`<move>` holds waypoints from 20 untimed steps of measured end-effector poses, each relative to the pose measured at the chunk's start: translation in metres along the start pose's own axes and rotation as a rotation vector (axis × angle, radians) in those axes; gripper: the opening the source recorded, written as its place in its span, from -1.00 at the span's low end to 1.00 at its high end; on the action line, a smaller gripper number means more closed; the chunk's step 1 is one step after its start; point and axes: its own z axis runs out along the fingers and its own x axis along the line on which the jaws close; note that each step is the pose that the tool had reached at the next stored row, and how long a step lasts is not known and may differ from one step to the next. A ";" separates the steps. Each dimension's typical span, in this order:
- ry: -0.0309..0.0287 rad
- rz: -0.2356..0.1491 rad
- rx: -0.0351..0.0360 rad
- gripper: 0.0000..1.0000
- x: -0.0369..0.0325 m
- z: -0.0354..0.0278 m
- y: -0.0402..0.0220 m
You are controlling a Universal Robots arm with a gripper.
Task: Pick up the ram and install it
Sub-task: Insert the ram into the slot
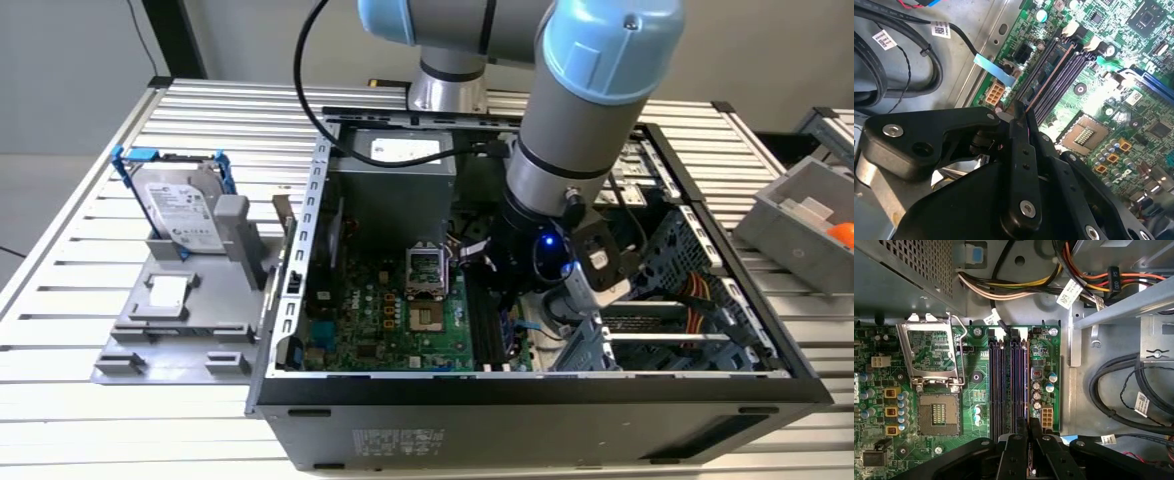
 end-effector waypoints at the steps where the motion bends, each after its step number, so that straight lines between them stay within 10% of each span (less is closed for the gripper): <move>1: 0.0000 0.000 0.0001 -1.00 0.0000 0.0001 0.0000; 20: -0.0001 -0.026 0.0000 -1.00 0.0010 0.0016 -0.0006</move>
